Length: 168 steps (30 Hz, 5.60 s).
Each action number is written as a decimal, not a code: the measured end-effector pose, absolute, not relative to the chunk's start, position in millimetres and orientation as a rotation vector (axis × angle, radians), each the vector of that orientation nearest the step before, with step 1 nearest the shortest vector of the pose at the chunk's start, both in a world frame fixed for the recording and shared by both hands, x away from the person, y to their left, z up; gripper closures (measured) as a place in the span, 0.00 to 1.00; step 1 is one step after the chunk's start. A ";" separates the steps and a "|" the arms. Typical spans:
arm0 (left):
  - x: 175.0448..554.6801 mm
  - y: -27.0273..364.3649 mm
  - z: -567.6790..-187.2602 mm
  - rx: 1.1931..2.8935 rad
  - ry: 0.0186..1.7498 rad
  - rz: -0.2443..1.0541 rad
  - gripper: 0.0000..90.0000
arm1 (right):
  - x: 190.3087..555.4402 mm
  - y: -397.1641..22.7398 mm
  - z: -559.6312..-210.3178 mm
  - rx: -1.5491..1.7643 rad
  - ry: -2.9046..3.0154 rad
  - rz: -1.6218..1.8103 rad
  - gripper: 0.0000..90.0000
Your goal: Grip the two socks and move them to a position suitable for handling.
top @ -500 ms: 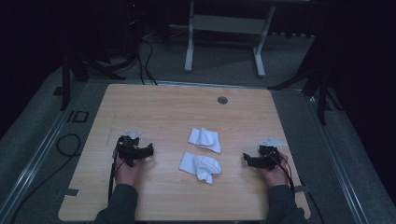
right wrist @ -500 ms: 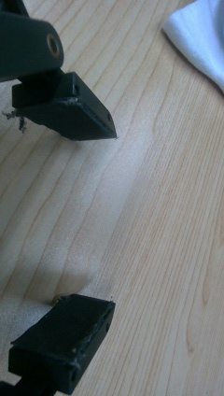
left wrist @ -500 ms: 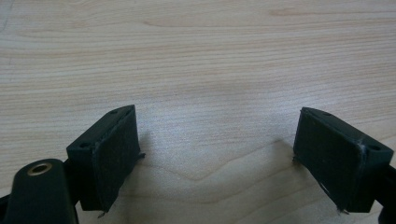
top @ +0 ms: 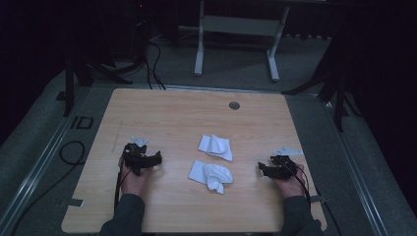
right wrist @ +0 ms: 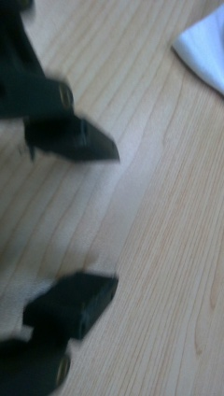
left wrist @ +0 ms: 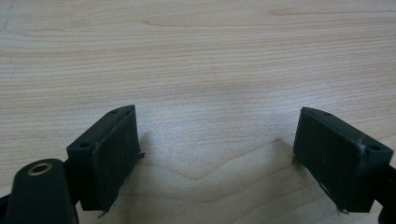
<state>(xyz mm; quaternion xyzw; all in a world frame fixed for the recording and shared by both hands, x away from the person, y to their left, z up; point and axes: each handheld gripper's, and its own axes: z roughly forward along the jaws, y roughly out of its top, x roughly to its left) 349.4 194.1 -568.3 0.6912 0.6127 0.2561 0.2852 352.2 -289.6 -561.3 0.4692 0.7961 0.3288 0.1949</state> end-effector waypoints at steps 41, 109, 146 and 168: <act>331.3 190.3 -556.4 1.895 1.587 0.633 0.74 | 307.6 -183.7 -545.1 0.868 2.527 0.981 0.99; 313.7 140.7 -550.5 2.156 1.374 0.593 0.99 | 310.2 -189.5 -555.7 0.898 2.579 1.004 1.00; 273.8 84.0 -549.4 2.197 1.039 0.356 0.87 | 307.6 -190.2 -527.4 0.843 2.579 1.008 0.94; 285.9 115.9 -535.7 2.063 1.152 0.450 0.88 | 406.7 -110.4 -543.3 0.875 2.532 0.768 1.00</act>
